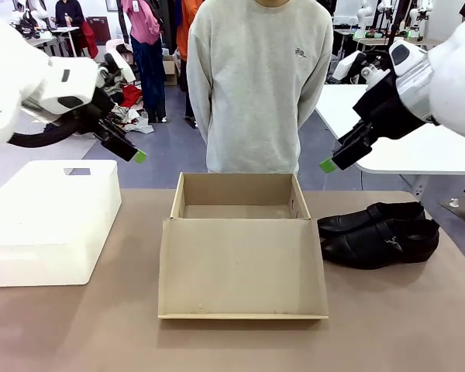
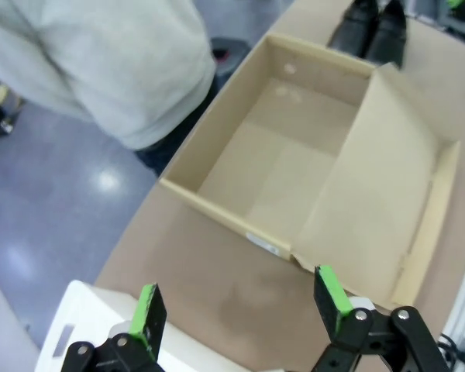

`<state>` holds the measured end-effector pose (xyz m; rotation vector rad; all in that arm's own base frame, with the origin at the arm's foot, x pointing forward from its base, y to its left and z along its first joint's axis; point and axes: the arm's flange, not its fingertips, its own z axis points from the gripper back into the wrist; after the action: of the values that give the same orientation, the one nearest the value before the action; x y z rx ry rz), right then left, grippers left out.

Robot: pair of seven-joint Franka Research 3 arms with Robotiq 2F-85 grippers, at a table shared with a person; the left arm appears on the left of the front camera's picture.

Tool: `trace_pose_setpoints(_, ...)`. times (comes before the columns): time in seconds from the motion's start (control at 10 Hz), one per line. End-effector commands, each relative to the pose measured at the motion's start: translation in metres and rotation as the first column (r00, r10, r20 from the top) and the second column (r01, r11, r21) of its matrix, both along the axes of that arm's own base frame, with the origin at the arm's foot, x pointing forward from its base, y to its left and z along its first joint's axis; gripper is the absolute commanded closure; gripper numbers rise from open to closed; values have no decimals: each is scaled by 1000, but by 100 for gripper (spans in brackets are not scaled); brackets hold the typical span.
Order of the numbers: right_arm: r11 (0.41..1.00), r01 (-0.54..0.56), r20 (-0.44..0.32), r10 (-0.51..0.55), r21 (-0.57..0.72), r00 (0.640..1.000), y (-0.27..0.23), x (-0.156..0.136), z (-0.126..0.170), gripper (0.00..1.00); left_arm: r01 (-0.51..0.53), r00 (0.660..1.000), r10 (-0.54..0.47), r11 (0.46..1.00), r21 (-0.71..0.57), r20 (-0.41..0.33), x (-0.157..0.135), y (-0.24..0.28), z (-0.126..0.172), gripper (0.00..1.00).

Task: Pack the shoes into the box.
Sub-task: Place one shoe of the Shoes into the Shoes Box.

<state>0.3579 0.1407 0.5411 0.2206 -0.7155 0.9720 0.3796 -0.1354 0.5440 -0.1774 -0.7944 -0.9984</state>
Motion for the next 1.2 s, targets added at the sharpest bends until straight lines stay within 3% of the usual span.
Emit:
trace_pose_setpoints(0.0, 990, -127, 44, 124, 68, 991, -11, -2, -1, 0, 124, 992, -124, 991, -43, 0, 2, 19, 7, 0)
trace_pose_setpoints(0.4, 967, -220, 75, 212, 126, 974, -16, -6, 3, 0, 192, 981, -190, 975, -113, 30, -2, 29, 15, 0)
trace_pose_setpoints(0.9, 959, -238, 78, 229, 154, 970, -17, -6, 1, 0, 211, 977, -204, 966, -151, 63, -5, 32, 16, 0)
trace_pose_setpoints(1.0, 956, -230, 73, 220, 181, 973, -17, -5, 1, 0, 178, 983, -167, 973, -149, 81, -4, 30, 16, 0)
trace_pose_setpoints(1.1, 970, -202, 67, 195, 135, 979, -13, -9, 9, 0, 190, 982, -185, 971, -147, 49, -7, 29, 19, 0)
